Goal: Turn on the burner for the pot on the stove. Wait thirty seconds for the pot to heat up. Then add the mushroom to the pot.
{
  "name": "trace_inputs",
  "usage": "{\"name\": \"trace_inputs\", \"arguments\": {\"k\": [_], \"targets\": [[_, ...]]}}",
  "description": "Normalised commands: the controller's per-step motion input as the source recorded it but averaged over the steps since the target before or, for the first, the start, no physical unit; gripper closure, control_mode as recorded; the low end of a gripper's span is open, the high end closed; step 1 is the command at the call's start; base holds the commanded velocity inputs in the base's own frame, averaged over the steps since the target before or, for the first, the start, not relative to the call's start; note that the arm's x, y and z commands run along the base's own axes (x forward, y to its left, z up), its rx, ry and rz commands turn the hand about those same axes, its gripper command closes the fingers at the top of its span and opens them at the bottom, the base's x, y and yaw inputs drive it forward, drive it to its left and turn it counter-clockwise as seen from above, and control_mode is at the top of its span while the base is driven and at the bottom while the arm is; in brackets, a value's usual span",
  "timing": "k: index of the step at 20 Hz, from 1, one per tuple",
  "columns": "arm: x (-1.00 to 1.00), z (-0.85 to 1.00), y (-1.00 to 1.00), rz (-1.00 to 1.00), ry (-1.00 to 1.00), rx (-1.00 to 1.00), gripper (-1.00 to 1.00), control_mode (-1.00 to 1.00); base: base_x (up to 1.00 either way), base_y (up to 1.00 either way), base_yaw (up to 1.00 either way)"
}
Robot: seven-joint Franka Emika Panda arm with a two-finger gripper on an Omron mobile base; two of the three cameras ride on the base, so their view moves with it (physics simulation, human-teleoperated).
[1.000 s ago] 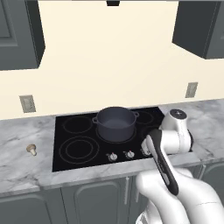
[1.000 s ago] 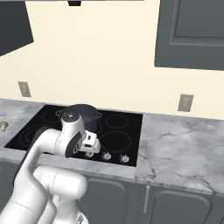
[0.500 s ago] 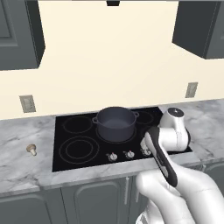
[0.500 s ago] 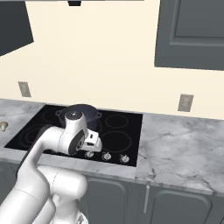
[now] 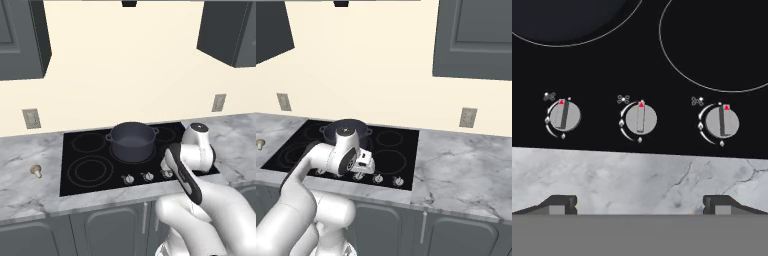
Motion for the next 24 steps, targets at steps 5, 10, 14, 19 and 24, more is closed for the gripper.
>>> {"name": "trace_inputs", "arguments": {"k": [5, 10, 14, 19, 24], "targets": [[0.01, -0.46, 0.0, 0.0, -0.01, 0.0, -1.0, -1.0, 0.0, 0.0, 0.0], [0.03, -0.49, 0.07, 0.0, 0.0, 0.0, -1.0, -1.0, 0.0, 0.0, 0.0], [0.01, -0.45, 0.2, 0.0, 0.0, 0.0, -1.0, -1.0, 0.0, 0.0, 0.0], [0.0, -0.4, 0.18, 0.0, -0.03, 0.0, -1.0, -1.0, 0.0, 0.0, 0.0], [0.07, -0.35, 0.0, 0.0, -0.03, 0.0, -1.0, -1.0, 0.0, 0.0, 0.0]]}}
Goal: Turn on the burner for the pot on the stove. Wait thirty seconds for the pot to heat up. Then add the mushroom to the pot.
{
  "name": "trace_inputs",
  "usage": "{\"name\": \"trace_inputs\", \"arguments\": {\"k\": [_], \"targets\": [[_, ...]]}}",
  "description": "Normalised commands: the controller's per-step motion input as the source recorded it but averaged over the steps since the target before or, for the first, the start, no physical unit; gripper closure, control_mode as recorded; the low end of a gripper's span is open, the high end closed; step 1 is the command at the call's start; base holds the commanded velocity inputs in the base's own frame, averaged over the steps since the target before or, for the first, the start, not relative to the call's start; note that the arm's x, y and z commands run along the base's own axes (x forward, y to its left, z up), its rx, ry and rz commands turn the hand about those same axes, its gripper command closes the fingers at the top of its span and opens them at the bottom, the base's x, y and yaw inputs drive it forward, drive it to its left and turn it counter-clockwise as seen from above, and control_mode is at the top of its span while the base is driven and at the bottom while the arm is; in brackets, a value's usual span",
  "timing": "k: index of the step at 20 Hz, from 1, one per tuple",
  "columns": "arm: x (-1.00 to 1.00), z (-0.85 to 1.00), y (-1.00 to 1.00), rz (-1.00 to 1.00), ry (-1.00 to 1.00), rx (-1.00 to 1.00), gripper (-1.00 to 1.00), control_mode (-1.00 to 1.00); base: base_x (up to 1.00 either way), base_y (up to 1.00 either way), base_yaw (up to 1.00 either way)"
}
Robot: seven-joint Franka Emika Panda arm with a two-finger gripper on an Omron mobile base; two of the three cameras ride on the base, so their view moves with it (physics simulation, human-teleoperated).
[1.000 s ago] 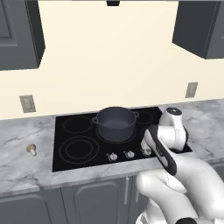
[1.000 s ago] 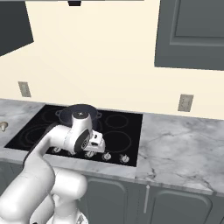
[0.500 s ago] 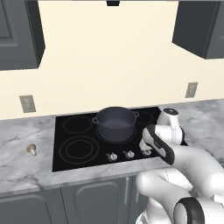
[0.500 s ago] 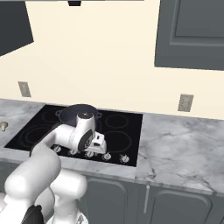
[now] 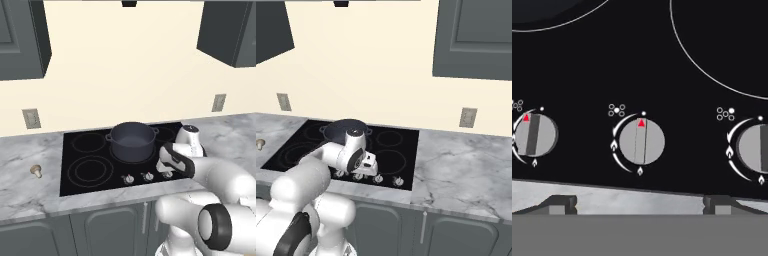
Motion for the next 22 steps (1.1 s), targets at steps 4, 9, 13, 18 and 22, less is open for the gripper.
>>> {"name": "trace_inputs", "arguments": {"k": [4, 9, 13, 18, 22], "targets": [[0.05, -0.33, 0.01, 0.0, -0.03, 0.0, -1.0, -1.0, 0.0, 0.0, 0.0], [0.09, -0.3, 0.04, 0.0, -0.01, 0.0, -1.0, -1.0, 0.0, 0.0, 0.0], [0.08, -0.27, 0.04, 0.0, -0.01, 0.0, -1.0, -1.0, 0.0, 0.0, 0.0], [0.09, -0.26, 0.04, 0.0, -0.01, 0.0, -1.0, -1.0, 0.0, 0.0, 0.0], [0.15, -0.22, 0.08, 0.0, -0.01, 0.0, -1.0, -1.0, 0.0, 0.0, 0.0]]}}
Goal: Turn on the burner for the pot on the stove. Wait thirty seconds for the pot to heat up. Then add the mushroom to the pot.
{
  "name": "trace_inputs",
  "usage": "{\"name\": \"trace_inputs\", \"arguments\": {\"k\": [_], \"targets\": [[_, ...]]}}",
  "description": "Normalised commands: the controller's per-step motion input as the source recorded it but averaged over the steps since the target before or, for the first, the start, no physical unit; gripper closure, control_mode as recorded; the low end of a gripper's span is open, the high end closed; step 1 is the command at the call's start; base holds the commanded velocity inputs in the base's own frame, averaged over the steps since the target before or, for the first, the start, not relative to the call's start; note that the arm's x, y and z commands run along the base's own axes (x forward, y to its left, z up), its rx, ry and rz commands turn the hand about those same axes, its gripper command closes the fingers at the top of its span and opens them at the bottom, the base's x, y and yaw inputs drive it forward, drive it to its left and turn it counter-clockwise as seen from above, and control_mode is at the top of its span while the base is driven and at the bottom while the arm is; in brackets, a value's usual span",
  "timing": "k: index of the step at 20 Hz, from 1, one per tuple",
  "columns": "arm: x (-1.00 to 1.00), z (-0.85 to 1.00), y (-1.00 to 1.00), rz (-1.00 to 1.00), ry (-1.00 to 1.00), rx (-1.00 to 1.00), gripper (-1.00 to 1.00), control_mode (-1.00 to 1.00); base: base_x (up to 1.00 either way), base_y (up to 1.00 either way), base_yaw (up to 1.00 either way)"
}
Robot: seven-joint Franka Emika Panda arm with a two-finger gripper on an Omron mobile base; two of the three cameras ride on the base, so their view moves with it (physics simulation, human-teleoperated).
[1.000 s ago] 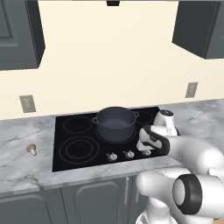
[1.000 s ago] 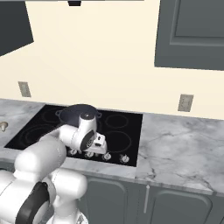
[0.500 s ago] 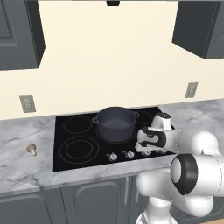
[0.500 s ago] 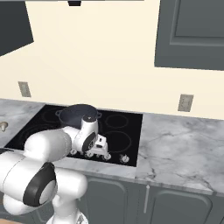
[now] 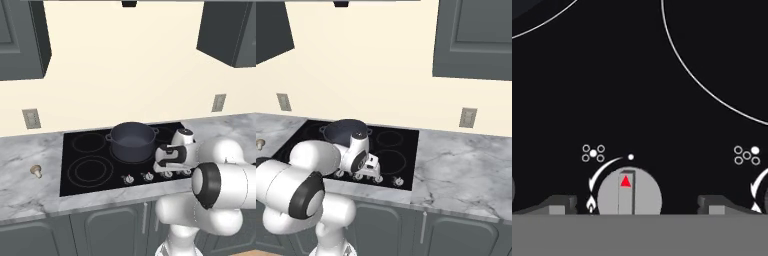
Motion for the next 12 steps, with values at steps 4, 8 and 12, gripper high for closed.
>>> {"name": "trace_inputs", "arguments": {"k": [4, 8, 12], "targets": [[0.05, -0.24, 0.15, 0.0, 0.0, 0.0, -1.0, -1.0, 0.0, 0.0, 0.0], [0.0, -0.34, 0.02, 0.0, 0.0, 0.0, 1.0, -1.0, 0.0, 0.0, 0.0], [0.0, -0.34, 0.0, 0.0, 0.0, 0.0, 1.0, -1.0, 0.0, 0.0, 0.0]]}}
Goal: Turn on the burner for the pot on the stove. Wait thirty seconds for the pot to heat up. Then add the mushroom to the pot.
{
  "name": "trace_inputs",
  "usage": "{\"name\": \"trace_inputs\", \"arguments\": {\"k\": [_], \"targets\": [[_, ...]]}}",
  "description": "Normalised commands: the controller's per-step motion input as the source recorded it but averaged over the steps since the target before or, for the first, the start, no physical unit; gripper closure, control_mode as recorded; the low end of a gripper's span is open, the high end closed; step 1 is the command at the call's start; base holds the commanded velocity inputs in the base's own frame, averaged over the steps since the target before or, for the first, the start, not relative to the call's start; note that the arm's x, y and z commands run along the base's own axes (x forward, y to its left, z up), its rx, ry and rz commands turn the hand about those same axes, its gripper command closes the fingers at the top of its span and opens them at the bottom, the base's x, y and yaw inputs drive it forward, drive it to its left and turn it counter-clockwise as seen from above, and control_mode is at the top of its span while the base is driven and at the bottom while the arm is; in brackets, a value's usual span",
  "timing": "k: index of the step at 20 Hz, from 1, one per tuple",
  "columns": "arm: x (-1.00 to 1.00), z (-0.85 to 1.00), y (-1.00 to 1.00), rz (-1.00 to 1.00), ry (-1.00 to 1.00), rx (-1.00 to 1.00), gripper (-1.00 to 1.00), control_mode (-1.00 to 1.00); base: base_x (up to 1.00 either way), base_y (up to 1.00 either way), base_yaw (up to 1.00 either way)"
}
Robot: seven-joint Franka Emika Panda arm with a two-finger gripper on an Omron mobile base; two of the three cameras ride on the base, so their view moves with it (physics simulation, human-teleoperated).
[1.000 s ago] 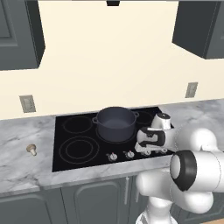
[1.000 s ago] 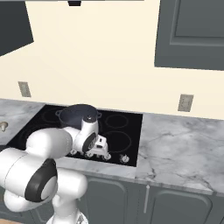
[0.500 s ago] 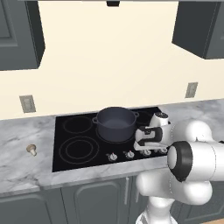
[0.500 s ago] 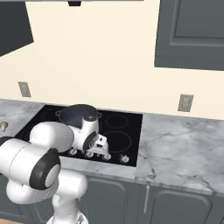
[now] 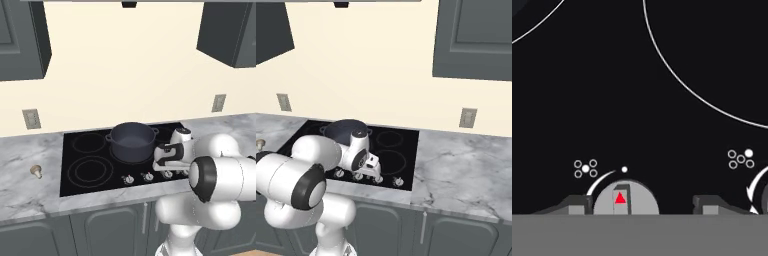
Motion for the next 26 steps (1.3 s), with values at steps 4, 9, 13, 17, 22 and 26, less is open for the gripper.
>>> {"name": "trace_inputs", "arguments": {"k": [4, 9, 13, 17, 22, 26], "targets": [[-0.04, -0.39, 0.0, 0.0, 0.0, 0.0, 1.0, -1.0, 0.0, 0.0, 0.0], [-0.15, -0.49, 0.03, 0.0, 0.0, 0.0, 1.0, -1.0, 0.0, 0.0, 0.0], [-0.23, -0.5, 0.08, -0.01, 0.0, 0.0, 1.0, -1.0, 0.0, 0.0, 0.0], [-0.32, -0.45, 0.18, -0.04, 0.0, 0.0, 1.0, -1.0, 0.0, 0.0, 0.0], [-0.39, -0.39, 0.29, -0.05, 0.0, 0.0, 1.0, -1.0, 0.0, 0.0, 0.0], [-0.46, -0.37, 0.25, -0.06, 0.0, 0.0, 1.0, -1.0, 0.0, 0.0, 0.0]]}}
